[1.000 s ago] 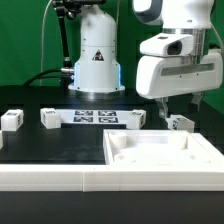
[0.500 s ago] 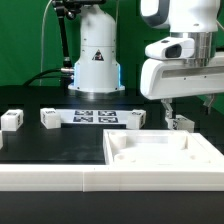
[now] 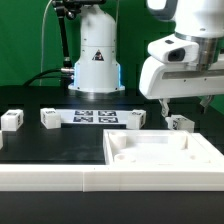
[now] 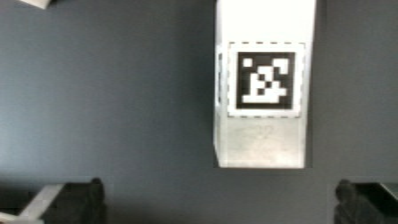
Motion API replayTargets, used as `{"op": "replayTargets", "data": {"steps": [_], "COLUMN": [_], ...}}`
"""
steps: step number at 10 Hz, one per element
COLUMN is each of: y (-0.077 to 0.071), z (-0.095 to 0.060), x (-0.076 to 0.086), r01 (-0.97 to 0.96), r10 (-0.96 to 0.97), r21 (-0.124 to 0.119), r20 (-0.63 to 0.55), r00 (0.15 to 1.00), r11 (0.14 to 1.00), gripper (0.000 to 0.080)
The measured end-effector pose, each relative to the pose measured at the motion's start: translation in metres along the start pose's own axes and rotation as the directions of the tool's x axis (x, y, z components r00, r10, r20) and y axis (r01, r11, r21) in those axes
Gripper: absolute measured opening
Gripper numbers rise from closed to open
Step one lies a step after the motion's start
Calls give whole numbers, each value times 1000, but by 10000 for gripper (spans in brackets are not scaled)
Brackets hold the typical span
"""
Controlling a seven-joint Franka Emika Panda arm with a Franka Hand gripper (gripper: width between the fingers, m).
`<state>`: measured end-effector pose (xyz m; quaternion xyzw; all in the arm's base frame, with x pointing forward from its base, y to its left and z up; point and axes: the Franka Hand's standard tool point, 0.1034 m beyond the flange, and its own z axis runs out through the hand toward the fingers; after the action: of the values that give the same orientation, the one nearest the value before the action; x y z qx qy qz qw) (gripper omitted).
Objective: Assemble one leg
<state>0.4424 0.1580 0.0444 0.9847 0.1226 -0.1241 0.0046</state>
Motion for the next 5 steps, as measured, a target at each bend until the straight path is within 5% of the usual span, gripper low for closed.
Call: {"op": "replayTargets", "data": {"steps": [5], "y": [-6], "z": [7], "x": [2], "r01": [10], "r10": [-4], "r21": [-17], "r20": [310], "r00": [951], "r11": [1000], "gripper": [648]}}
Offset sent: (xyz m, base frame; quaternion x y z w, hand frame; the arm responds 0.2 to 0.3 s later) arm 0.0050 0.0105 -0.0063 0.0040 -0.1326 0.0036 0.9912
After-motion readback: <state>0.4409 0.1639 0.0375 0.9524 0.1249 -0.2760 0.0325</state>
